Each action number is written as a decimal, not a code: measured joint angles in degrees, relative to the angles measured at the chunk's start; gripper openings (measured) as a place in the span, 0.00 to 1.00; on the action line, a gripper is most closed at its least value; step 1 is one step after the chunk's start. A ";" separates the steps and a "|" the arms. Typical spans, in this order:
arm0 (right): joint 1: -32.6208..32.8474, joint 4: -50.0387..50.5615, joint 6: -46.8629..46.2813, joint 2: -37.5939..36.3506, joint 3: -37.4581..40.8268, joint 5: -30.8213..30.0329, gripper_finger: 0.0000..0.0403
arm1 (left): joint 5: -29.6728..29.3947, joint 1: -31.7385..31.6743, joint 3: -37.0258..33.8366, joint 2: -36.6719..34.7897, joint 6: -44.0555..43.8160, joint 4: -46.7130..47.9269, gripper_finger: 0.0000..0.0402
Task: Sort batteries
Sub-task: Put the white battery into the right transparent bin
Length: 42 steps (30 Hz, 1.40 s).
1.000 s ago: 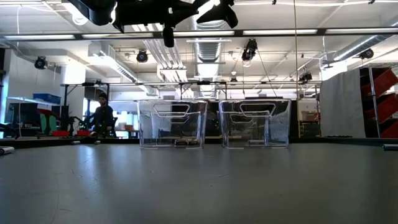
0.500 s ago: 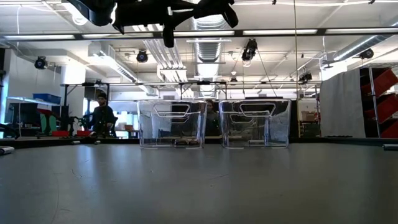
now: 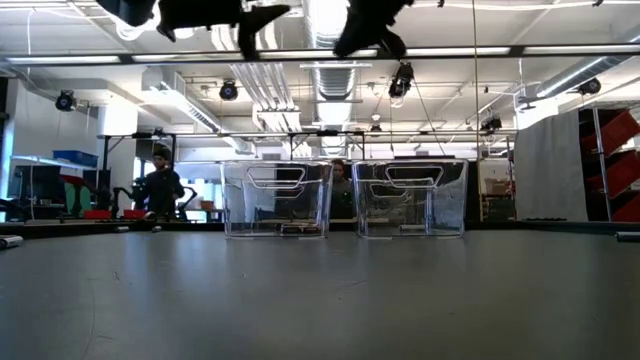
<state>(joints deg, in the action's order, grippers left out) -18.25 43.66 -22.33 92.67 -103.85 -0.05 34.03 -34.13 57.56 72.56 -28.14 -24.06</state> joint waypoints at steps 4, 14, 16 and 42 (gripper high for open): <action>-1.41 8.17 -2.42 1.25 0.02 0.65 0.06 | -0.78 -3.90 0.02 -3.74 4.67 6.98 0.30; -4.74 20.30 13.47 9.06 0.07 1.94 0.06 | -1.63 -5.95 -0.05 -8.44 13.73 19.16 0.36; -4.77 21.64 20.13 10.27 0.09 2.15 0.06 | -1.64 -6.02 -0.05 -9.12 14.12 21.08 0.36; -12.24 24.52 45.76 31.21 1.20 -1.30 0.06 | -19.36 -6.08 -0.07 -12.81 24.19 28.02 0.36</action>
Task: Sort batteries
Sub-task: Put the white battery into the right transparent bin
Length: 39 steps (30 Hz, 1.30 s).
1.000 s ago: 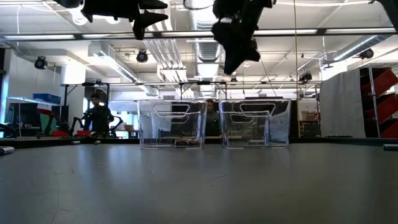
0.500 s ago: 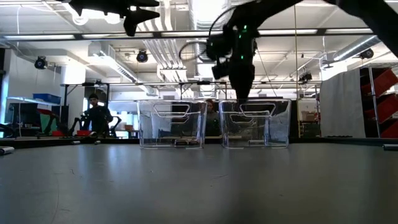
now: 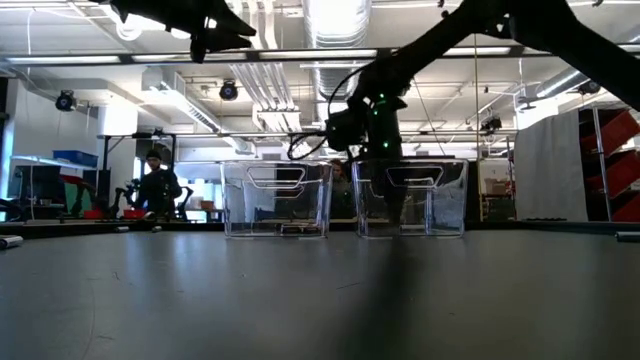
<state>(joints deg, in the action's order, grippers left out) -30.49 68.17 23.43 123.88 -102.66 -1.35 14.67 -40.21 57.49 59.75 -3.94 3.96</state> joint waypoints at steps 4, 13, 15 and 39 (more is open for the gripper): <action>-1.34 -0.93 -1.02 0.10 1.83 -0.12 0.06 | -1.24 -0.05 0.00 0.00 0.92 0.03 0.36; -2.21 -0.98 3.08 0.10 2.76 -0.27 0.06 | -1.24 -0.04 0.00 0.00 1.99 -0.02 0.36; -2.16 -0.87 4.19 0.10 2.76 -0.28 0.06 | -1.24 -0.04 0.00 0.00 1.99 0.01 0.36; -1.76 -0.13 4.45 -2.09 3.15 -0.10 0.25 | -8.16 -0.06 0.00 -0.08 -2.54 13.07 0.36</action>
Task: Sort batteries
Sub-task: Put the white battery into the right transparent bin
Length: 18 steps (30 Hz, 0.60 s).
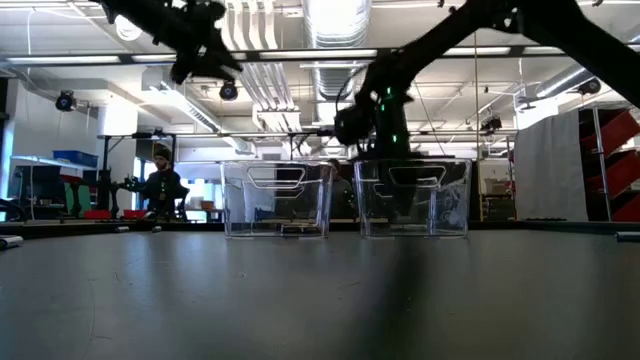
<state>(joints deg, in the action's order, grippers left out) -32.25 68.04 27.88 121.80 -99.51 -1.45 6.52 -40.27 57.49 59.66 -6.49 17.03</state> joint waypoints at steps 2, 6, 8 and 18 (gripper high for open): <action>0.26 2.40 -1.94 -2.06 -2.12 0.02 0.28 | -3.88 -0.18 0.00 0.60 -4.27 5.25 0.36; 1.06 4.33 -8.29 -7.94 -6.62 0.00 0.35 | -12.86 -1.02 -0.25 3.53 -14.16 15.52 0.36; 1.67 4.04 -10.92 -11.85 -8.62 0.02 0.38 | -16.90 -1.56 -0.36 5.91 -17.58 18.84 0.36; 3.28 -0.83 -22.66 -30.70 -12.74 -0.07 0.43 | -16.45 -12.17 -0.42 25.15 -27.67 25.05 0.36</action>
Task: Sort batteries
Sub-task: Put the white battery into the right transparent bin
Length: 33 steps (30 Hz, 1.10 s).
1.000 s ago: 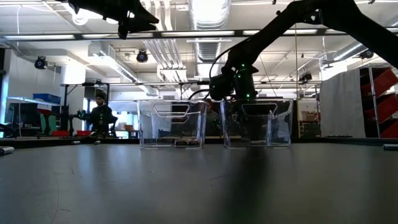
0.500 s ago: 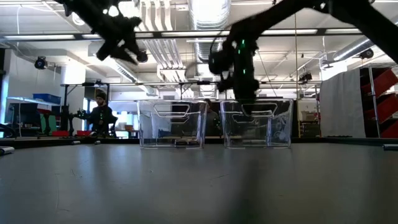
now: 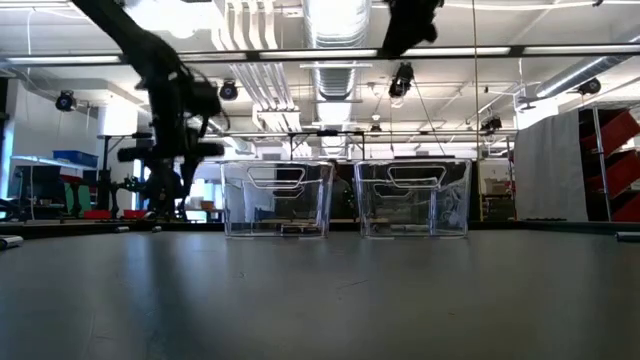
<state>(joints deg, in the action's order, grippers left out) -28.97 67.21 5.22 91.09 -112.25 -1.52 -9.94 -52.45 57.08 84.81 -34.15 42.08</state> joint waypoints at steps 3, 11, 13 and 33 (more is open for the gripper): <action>-0.01 -0.10 0.16 -4.27 0.13 -0.03 0.41 | -0.05 -3.37 -0.02 4.99 -2.04 -0.23 0.36; -0.02 0.11 1.63 -12.94 2.76 -0.13 0.36 | -0.06 -5.85 0.27 12.37 -7.32 -1.71 0.36; -0.02 0.36 1.94 -14.78 4.31 -0.11 0.36 | -0.48 -6.19 0.28 12.91 -9.36 -1.84 0.36; -0.02 2.51 4.88 -21.97 17.29 -0.01 0.40 | -8.18 -7.23 4.62 17.67 -22.93 0.25 0.36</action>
<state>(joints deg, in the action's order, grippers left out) -28.99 69.72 10.10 69.12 -94.96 -1.53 -18.12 -59.68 61.70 102.47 -57.08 42.33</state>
